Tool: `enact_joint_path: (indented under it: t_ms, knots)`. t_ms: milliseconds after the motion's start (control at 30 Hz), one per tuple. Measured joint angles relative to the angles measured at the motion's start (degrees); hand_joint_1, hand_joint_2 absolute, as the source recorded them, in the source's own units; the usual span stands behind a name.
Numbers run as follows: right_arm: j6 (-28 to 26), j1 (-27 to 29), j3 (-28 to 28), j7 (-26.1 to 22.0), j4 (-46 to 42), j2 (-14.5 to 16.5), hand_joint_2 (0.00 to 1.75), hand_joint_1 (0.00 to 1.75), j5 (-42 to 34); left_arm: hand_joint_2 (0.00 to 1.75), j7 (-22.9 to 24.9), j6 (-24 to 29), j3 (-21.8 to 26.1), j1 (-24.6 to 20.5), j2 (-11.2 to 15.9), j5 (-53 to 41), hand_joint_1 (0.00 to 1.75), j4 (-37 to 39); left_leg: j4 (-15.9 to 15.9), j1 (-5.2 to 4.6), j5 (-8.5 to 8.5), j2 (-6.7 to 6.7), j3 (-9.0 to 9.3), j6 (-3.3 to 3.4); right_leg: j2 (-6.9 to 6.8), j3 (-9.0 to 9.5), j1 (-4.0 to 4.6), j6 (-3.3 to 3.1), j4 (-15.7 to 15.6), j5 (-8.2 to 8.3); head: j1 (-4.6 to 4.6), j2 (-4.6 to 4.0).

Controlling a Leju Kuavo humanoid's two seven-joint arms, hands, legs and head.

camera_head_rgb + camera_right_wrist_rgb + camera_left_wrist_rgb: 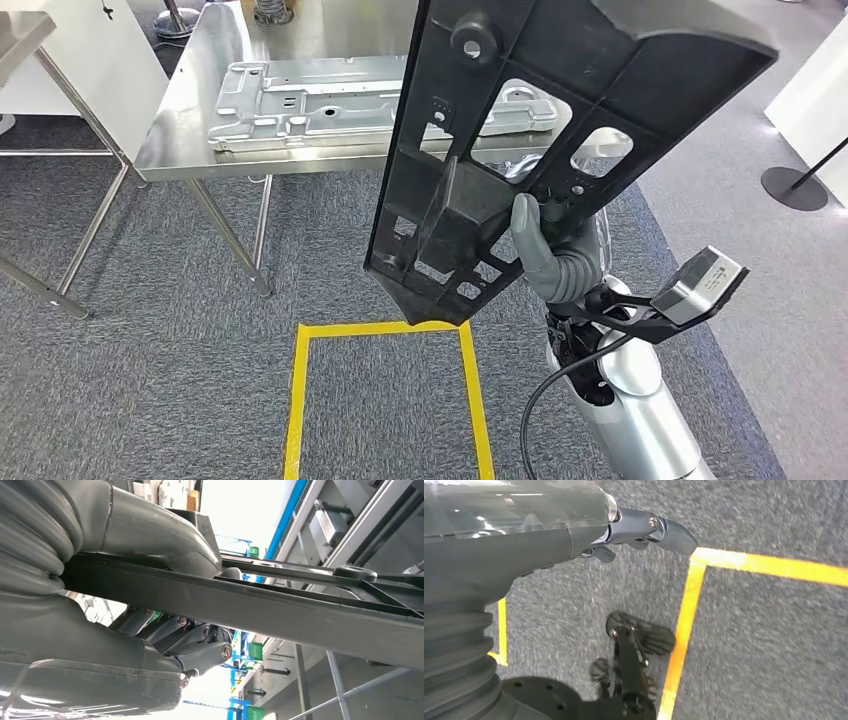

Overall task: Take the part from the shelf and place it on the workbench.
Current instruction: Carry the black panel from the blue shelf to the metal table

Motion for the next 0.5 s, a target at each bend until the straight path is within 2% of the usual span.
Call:
enact_joint_path:
  t_ms: [67, 133, 200, 267, 300, 333, 400, 433, 467, 500]
  knots:
    - [0.0, 0.0, 0.0, 0.0, 0.2, 0.0, 1.75, 1.75, 0.1, 1.75, 0.0, 0.0, 0.0, 0.0, -0.1, 0.0, 0.00, 0.0, 0.0, 0.00, -1.11, -0.04, 1.50, -0.39, -0.26, 2.22, -0.03, -0.33, -7.8, 5.42, -0.02, 0.00]
    - [0.0, 0.0, 0.0, 0.0, 0.3, 0.0, 1.75, 1.75, 0.1, 1.75, 0.0, 0.0, 0.0, -0.1, -0.1, 0.0, 0.00, 0.0, -0.2, -0.04, -1.97, -0.03, 2.21, -1.10, -0.44, 3.41, 0.30, -1.06, -12.1, 7.74, -0.11, 0.01]
    - [0.0, -0.1, 0.0, 0.0, 0.4, 0.0, 1.75, 1.75, 0.1, 1.75, 0.0, 0.0, 0.0, -0.1, -0.1, 0.0, 0.00, 0.0, 0.0, -0.12, -2.01, 0.02, 2.52, -1.91, -0.41, 3.74, 0.46, -1.96, -12.8, 7.68, -0.25, 0.01]
    - [0.0, -0.2, 0.0, 0.0, 0.4, 0.0, 1.75, 1.75, 0.2, 1.75, -0.1, 0.0, 0.0, -0.2, -0.1, 0.0, 0.00, 0.0, 1.9, -0.08, -1.96, 0.12, 2.05, -2.52, -0.38, 4.60, 0.20, -2.64, -13.3, 7.94, -0.39, 0.01]
    - [0.0, -0.3, 0.0, 0.0, 0.4, 0.0, 1.75, 1.75, 0.3, 1.75, -0.1, -0.1, 0.0, -0.3, -0.1, -0.1, 0.00, 0.0, 4.2, -0.02, -2.42, 0.14, 0.78, -2.79, -0.40, 5.10, 0.10, -2.90, -13.5, 7.78, -0.48, 0.00]
    - [0.1, -0.3, 0.0, 0.0, 0.4, 0.0, 1.75, 1.75, 0.4, 1.75, -0.1, -0.1, 0.0, -0.3, 0.0, -0.1, 0.00, 0.0, 7.6, 0.07, -3.42, 0.16, -1.28, -3.03, -0.43, 5.48, 0.06, -3.09, -13.6, 7.53, -0.54, 0.00]
    - [0.2, -0.4, 0.0, 0.0, 0.4, 0.0, 1.75, 1.75, 0.6, 1.75, 0.0, -0.1, 0.0, -0.3, -0.1, -0.2, 0.00, 0.0, 15.0, 0.14, -6.60, 0.16, -6.21, -3.47, -0.40, 6.14, 0.14, -3.34, -13.6, 6.83, -0.64, 0.00]
    - [0.3, -0.4, 0.1, 0.0, 0.5, 0.0, 1.75, 1.75, 0.6, 1.75, 0.1, -0.1, 0.0, -0.2, -0.1, -0.2, 0.00, 0.0, 16.9, 0.16, -7.71, 0.16, -8.00, -3.51, -0.35, 6.56, 0.20, -3.37, -13.6, 6.43, -0.66, 0.00]
    - [0.4, -0.4, 0.1, 0.0, 0.6, 0.0, 1.75, 1.75, 0.6, 1.75, 0.1, -0.1, 0.0, -0.1, -0.1, -0.2, 0.00, 0.0, 16.9, 0.16, -7.70, 0.16, -8.86, -3.43, -0.31, 7.06, 0.26, -3.38, -13.6, 6.03, -0.67, 0.00]
    - [0.4, -0.4, 0.1, 0.0, 0.7, 0.0, 1.75, 1.75, 0.6, 1.75, 0.2, -0.1, 0.0, 0.0, -0.1, -0.2, 0.00, 0.0, 14.8, 0.14, -6.15, 0.17, -8.65, -3.20, -0.27, 7.65, 0.34, -3.34, -13.6, 5.61, -0.68, 0.00]
